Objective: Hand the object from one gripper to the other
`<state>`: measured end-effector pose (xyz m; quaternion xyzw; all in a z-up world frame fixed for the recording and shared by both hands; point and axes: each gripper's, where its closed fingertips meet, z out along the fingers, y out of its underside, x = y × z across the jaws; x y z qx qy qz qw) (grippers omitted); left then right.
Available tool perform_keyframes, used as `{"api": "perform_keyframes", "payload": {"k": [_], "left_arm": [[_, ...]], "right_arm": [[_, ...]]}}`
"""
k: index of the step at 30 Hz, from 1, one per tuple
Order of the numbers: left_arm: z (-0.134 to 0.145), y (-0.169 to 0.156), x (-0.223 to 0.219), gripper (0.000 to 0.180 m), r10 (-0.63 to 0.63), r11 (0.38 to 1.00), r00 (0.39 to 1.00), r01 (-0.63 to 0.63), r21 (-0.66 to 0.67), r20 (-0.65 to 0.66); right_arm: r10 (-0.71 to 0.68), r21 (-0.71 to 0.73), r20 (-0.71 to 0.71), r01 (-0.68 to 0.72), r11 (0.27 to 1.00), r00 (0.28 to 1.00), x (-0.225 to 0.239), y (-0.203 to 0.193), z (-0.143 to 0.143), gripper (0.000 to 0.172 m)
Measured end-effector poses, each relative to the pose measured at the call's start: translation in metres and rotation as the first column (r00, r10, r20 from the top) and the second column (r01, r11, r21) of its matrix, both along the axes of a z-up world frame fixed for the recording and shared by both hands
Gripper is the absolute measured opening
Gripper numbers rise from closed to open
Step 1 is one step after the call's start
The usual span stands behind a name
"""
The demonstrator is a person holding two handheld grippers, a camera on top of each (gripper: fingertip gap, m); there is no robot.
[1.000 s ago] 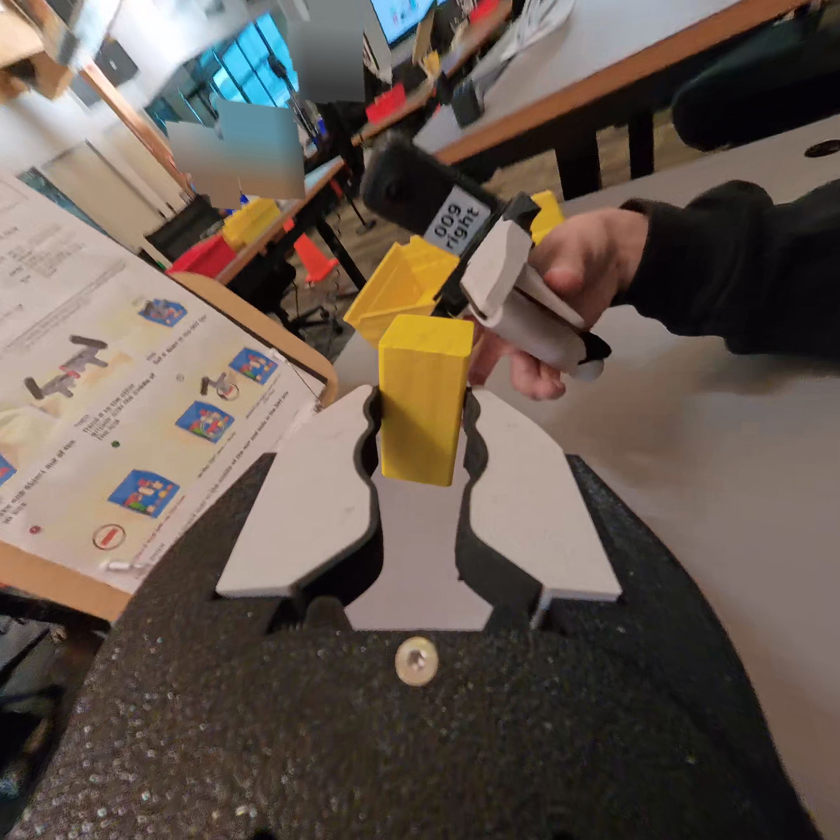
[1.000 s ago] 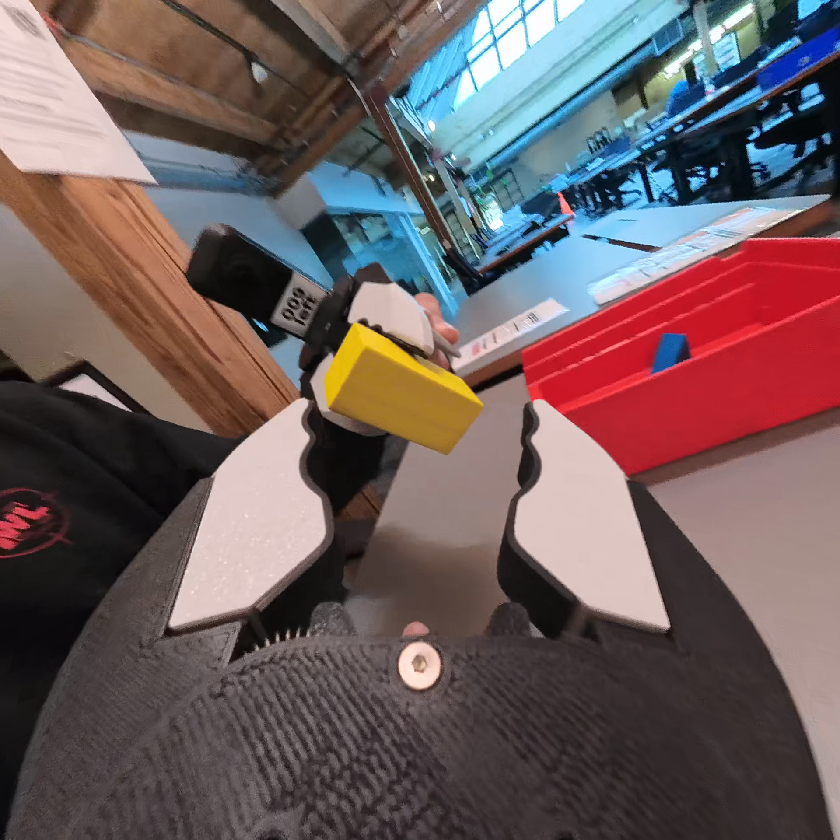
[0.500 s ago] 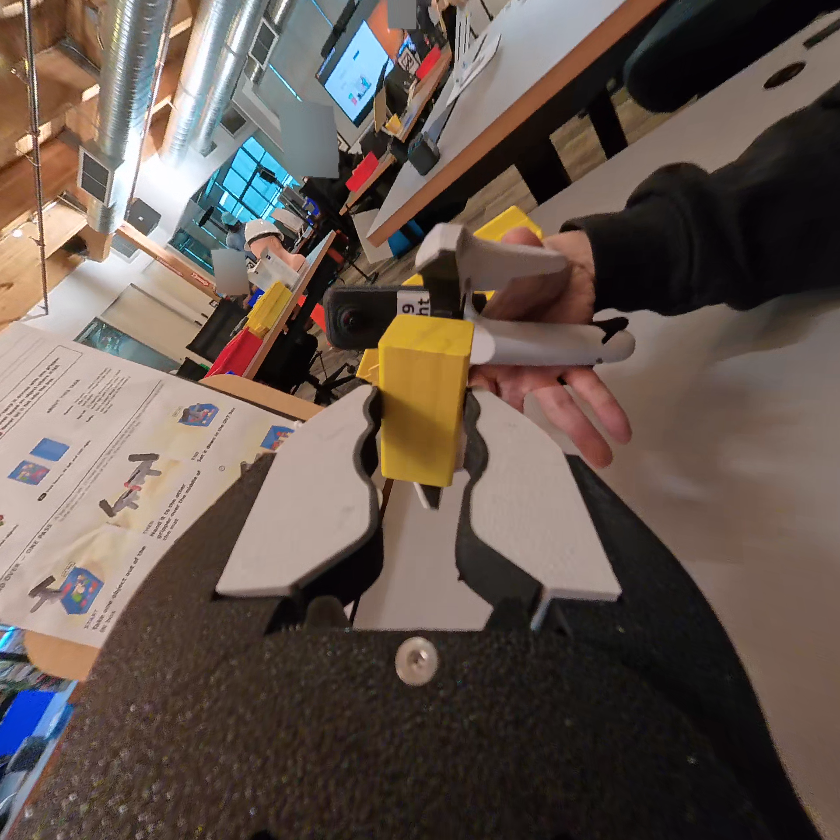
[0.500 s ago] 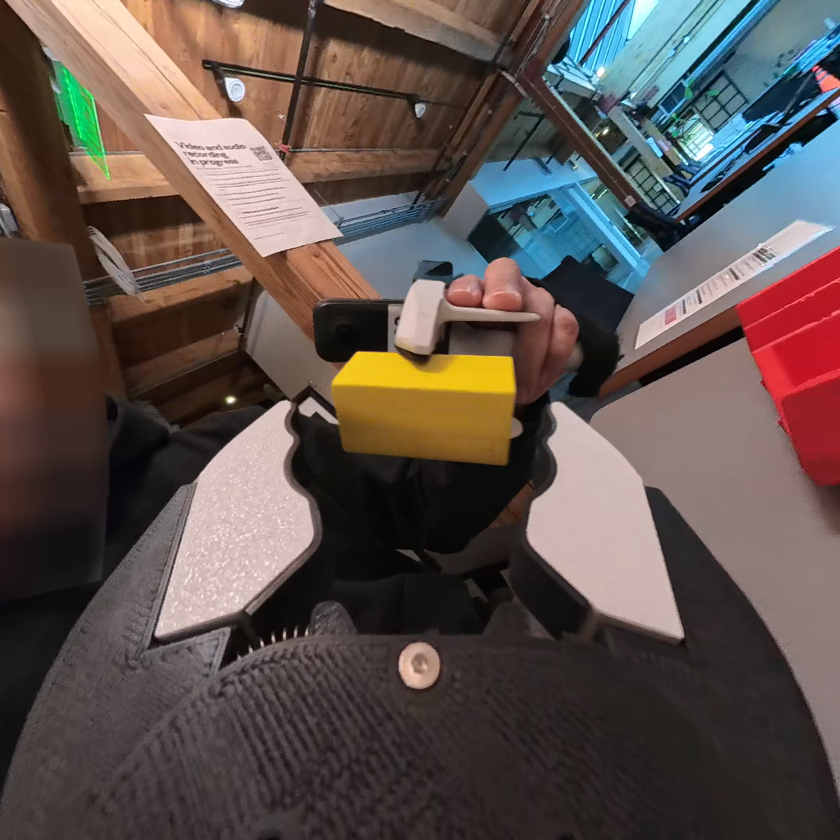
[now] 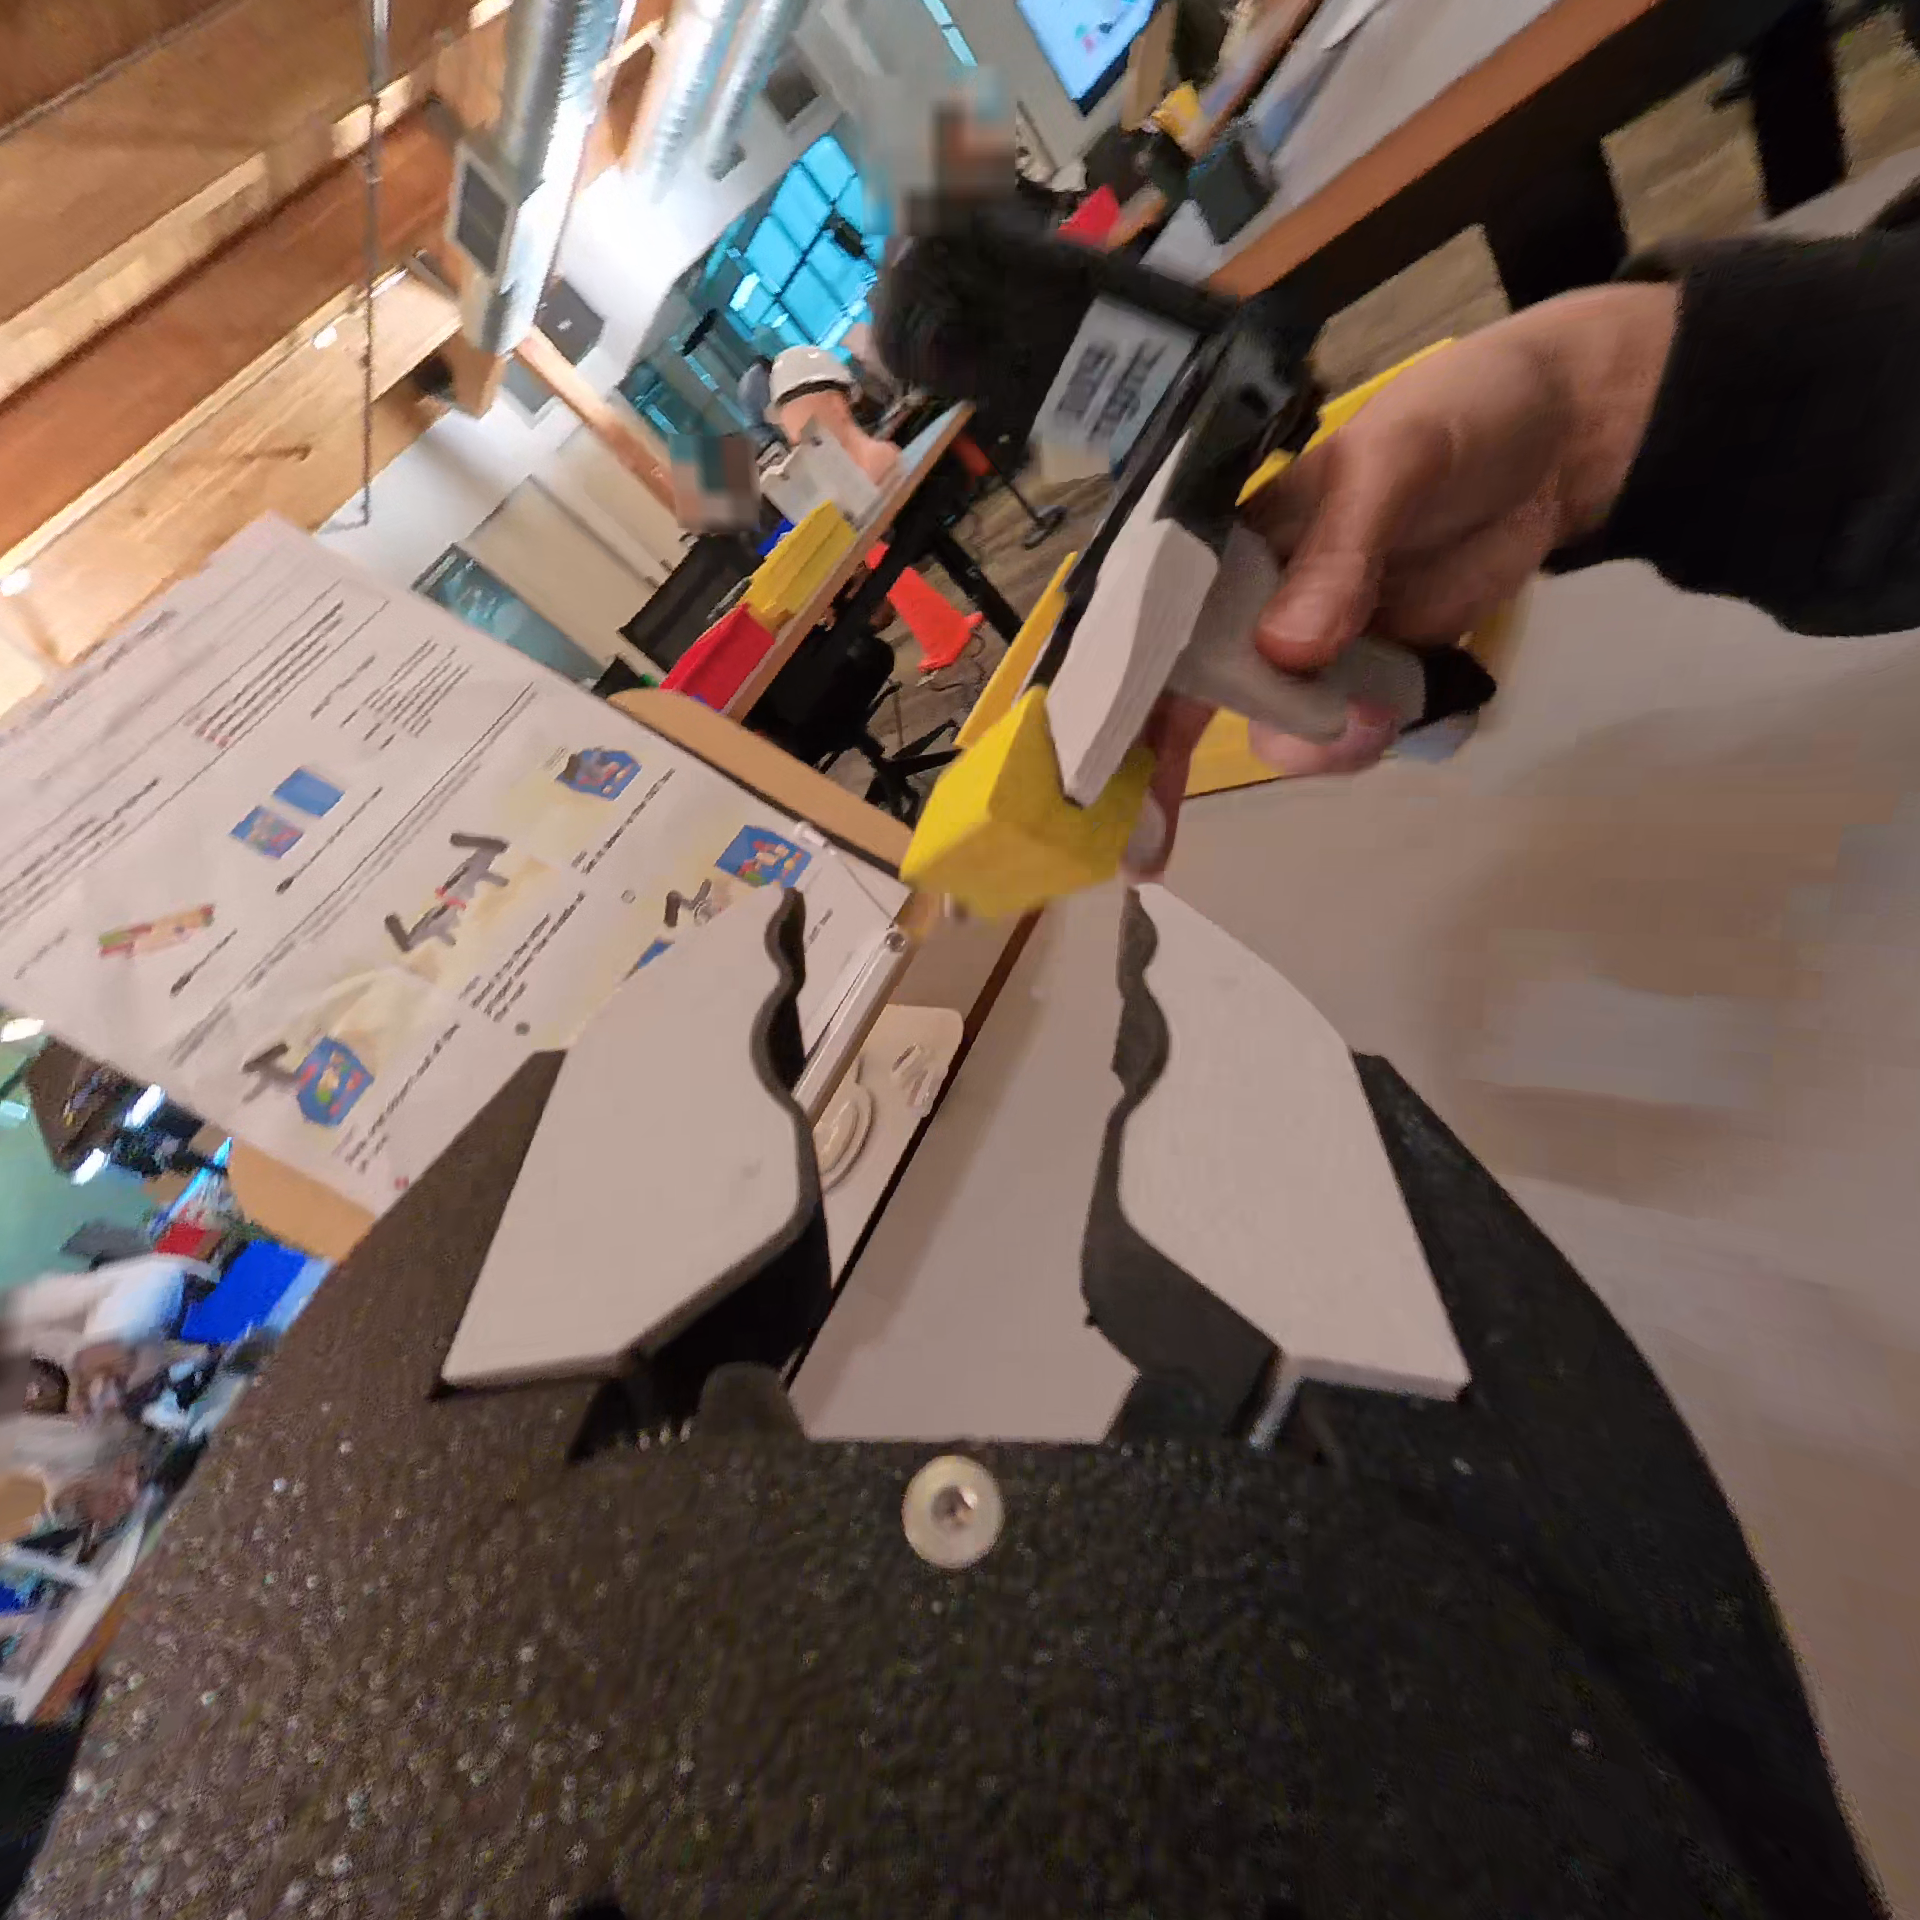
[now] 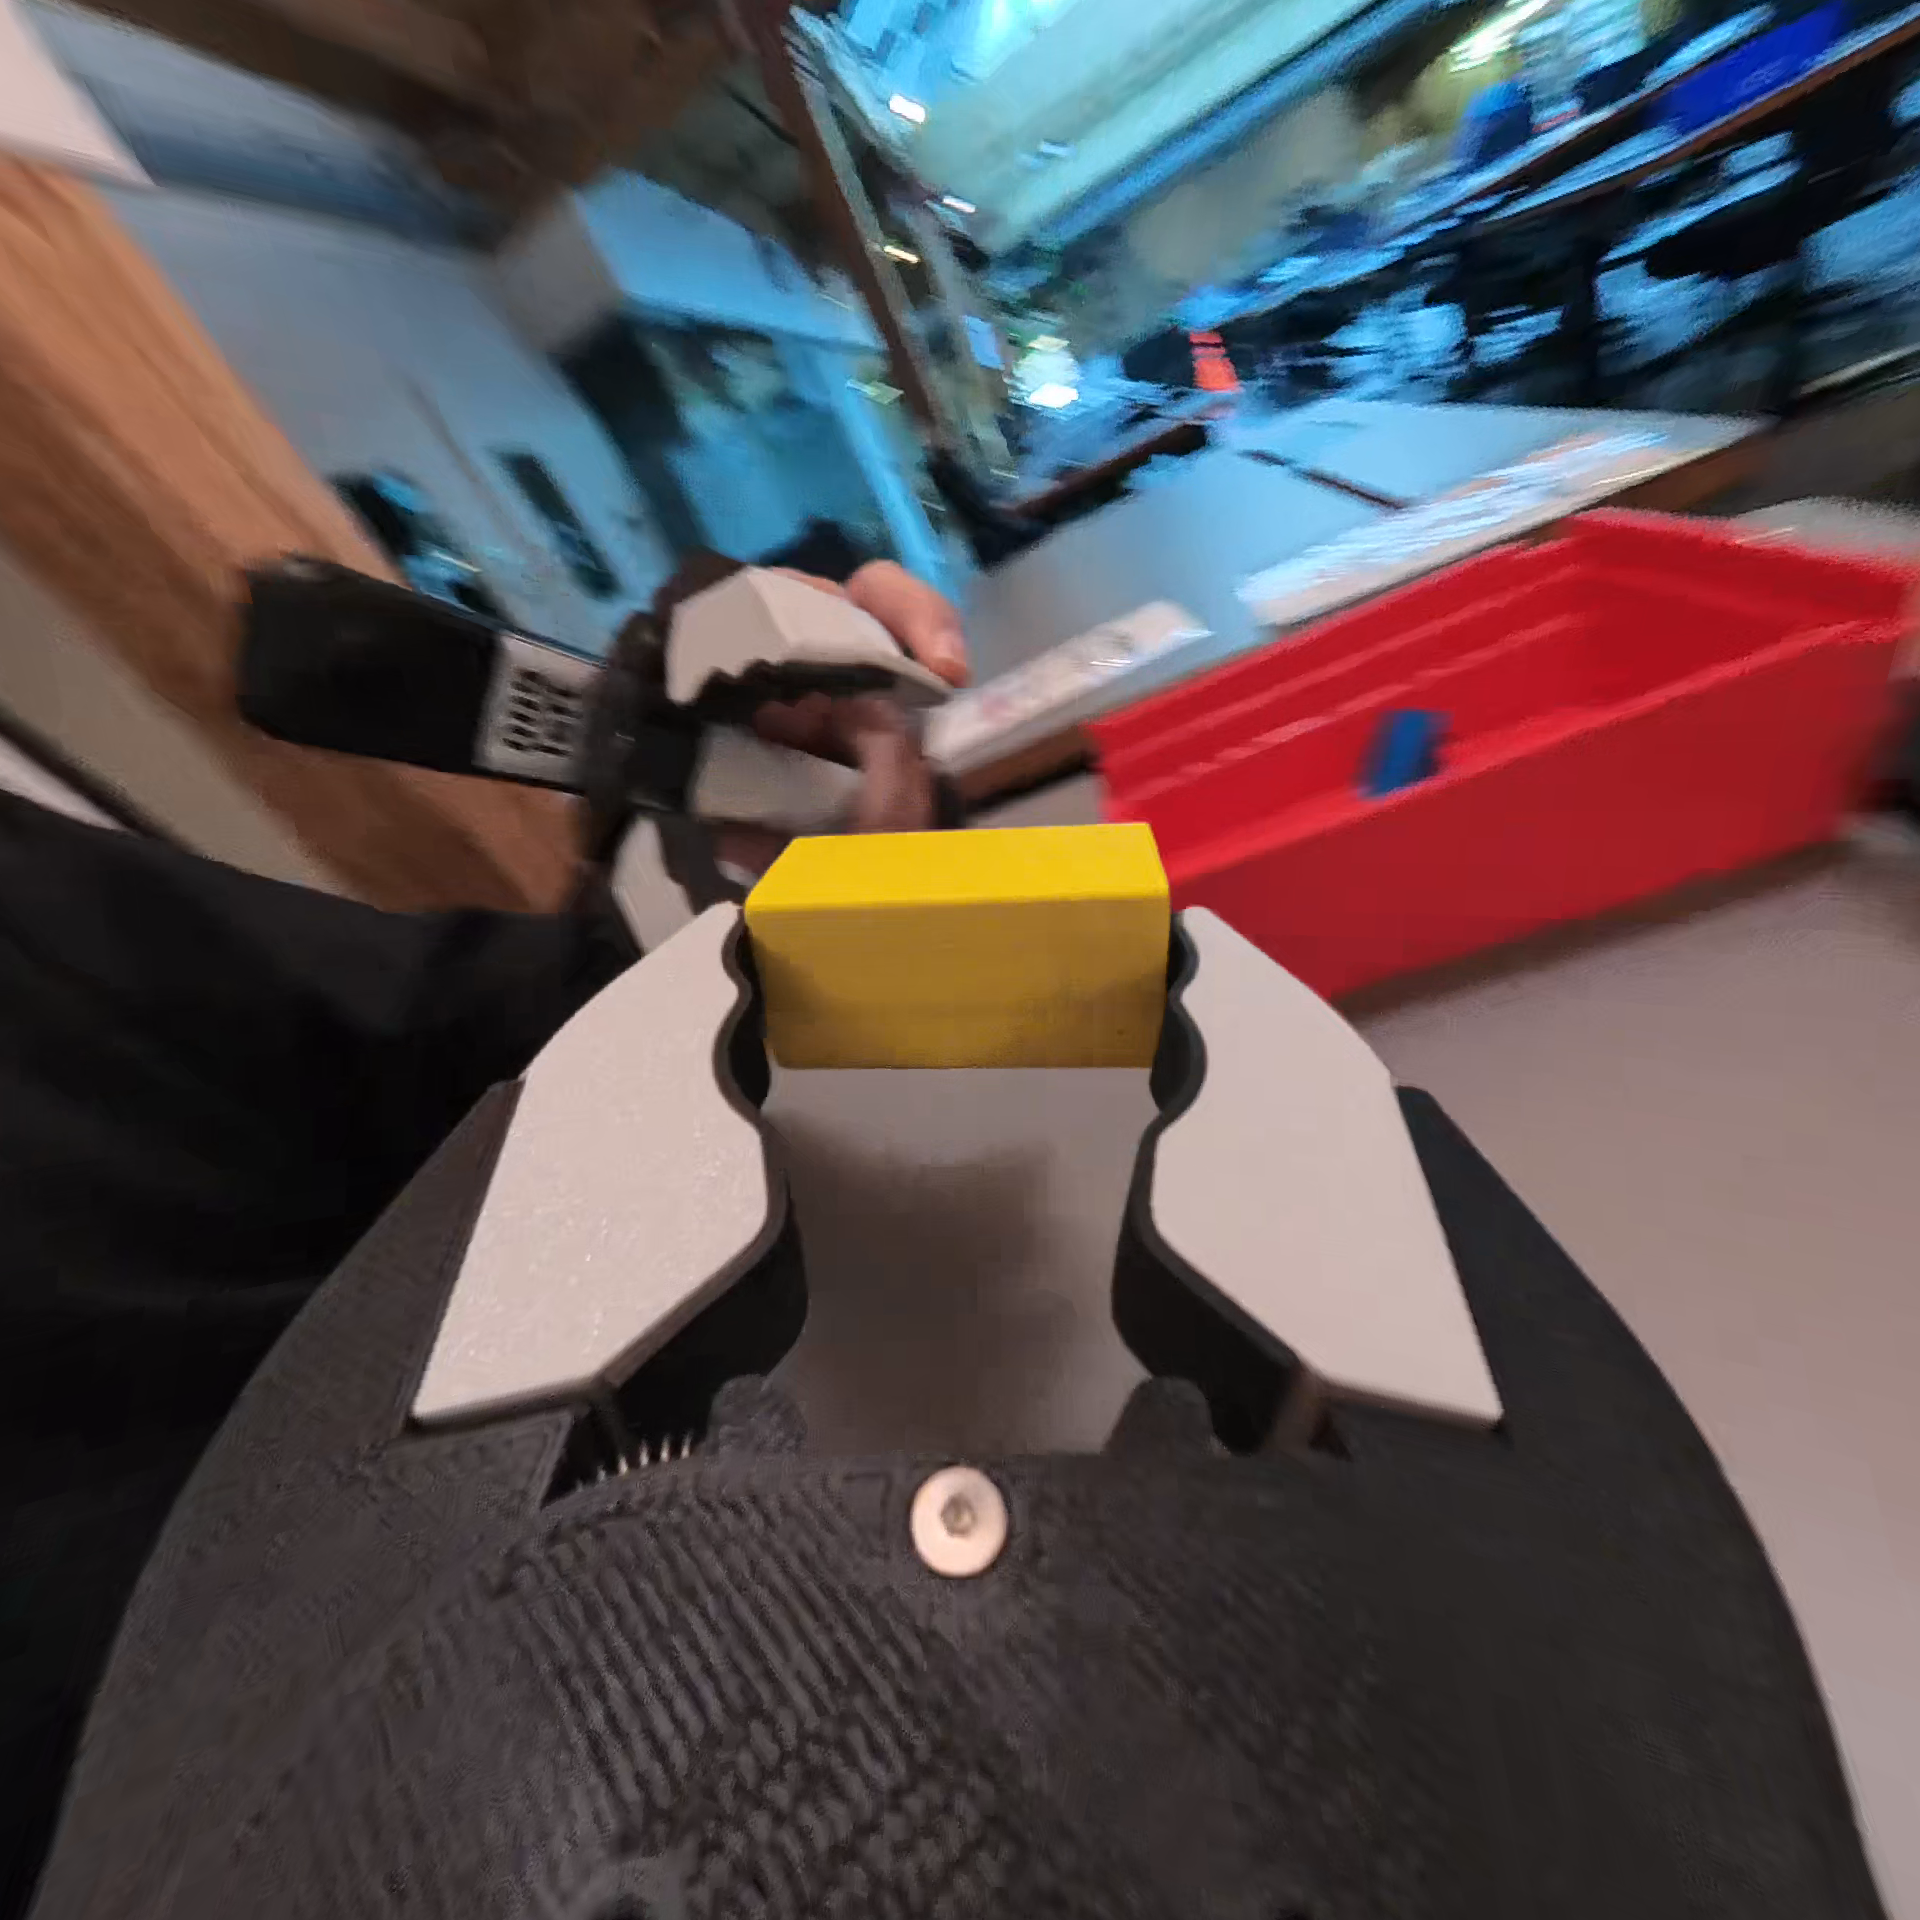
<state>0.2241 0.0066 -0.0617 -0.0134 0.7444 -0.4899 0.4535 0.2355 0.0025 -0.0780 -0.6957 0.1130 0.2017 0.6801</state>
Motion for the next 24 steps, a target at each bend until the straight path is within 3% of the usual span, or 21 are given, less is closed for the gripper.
{"api": "perform_keyframes", "payload": {"k": [3,5,8,13,16,18,24], "left_arm": [[-0.013,0.012,0.006,0.052,0.065,0.996,0.996,-0.068,-0.05,-0.062],[-0.03,0.015,0.005,0.05,0.083,0.995,0.989,-0.089,-0.041,-0.119],[-0.055,0.019,0.003,0.049,0.112,0.994,0.981,-0.111,0.017,-0.155],[-0.076,0.023,0.004,0.046,0.155,0.987,0.968,-0.145,0.065,-0.196],[-0.081,0.024,0.004,0.044,0.156,0.988,0.962,-0.151,0.041,-0.222],[-0.083,0.024,0.005,0.043,0.154,0.988,0.96,-0.152,0.027,-0.234],[-0.094,0.025,0.008,0.043,0.163,0.987,0.95,-0.16,0.035,-0.265]], "right_arm": [[-0.332,-0.137,0.229,0.368,0.92,0.915,0.059,-0.047,-0.009,0.074],[-0.534,-0.197,0.345,0.615,0.763,0.772,0.101,-0.098,-0.016,0.074],[-0.701,-0.271,0.435,0.824,0.497,0.566,0.144,-0.179,-0.034,0.074],[-0.794,-0.359,0.511,0.921,0.149,0.328,0.173,-0.287,-0.068,0.074],[-0.74,-0.466,0.605,0.884,-0.029,0.294,0.173,-0.338,-0.1,0.074],[-0.744,-0.535,0.597,0.84,-0.092,0.299,0.169,-0.362,-0.122,0.074],[-0.858,-0.597,0.446,0.798,-0.075,0.254,0.164,-0.384,-0.149,0.074]]}}
